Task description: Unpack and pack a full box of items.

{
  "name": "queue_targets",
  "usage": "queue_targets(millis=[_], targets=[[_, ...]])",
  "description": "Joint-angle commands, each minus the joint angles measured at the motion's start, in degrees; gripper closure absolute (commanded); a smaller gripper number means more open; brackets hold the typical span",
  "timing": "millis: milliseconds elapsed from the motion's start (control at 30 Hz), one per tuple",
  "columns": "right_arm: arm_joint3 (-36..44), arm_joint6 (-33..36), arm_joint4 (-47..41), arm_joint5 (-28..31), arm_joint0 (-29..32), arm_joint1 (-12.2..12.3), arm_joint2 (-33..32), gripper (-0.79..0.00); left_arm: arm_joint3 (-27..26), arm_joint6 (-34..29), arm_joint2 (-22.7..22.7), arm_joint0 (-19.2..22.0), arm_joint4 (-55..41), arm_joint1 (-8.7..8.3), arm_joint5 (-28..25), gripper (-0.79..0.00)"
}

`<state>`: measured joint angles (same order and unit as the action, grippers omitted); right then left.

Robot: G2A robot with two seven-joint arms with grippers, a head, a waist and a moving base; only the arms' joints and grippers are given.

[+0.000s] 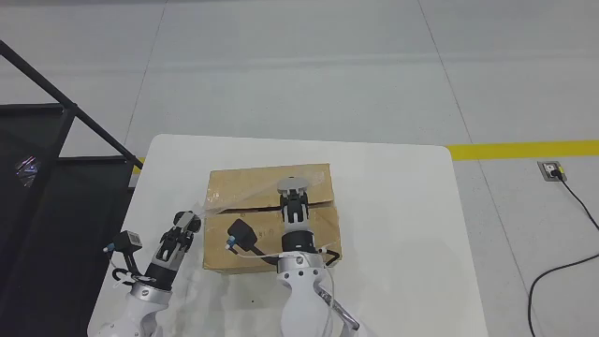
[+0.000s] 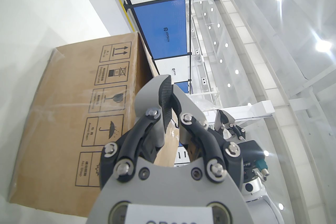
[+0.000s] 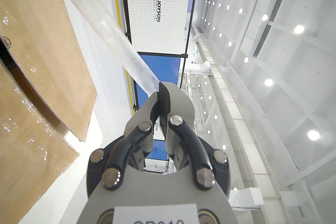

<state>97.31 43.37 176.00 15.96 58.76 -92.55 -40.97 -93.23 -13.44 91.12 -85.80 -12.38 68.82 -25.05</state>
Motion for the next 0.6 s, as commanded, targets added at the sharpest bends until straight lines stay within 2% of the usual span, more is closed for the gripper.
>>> queue_targets(millis=[0, 167, 200, 433, 567], targets=[[0.3, -0.4, 0.0, 0.0, 0.4, 0.2, -0.4, 0.0, 0.1, 0.1, 0.0, -0.1, 0.1, 0.04, 0.0, 0.0], [0.5, -1.3, 0.0, 0.2, 1.3, 0.4, -1.2, 0.0, 0.4, 0.3, -0.2, 0.0, 0.5, 0.14, 0.5, -0.009], [0.5, -1.4, 0.0, 0.3, 1.4, 0.5, -1.4, 0.0, 0.6, 0.4, -0.2, 0.1, 0.5, 0.16, 0.5, -0.049], [-0.2, -2.6, 0.0, 0.2, 2.1, 0.5, -2.3, 0.0, 1.4, 0.2, -0.2, 0.5, 0.4, 0.26, 0.9, -0.169], [-0.3, -2.8, 0.0, -0.1, 2.5, 0.5, -2.6, 0.0, 1.6, 0.0, -0.1, 0.6, 0.4, 0.31, 1.1, -0.194]])
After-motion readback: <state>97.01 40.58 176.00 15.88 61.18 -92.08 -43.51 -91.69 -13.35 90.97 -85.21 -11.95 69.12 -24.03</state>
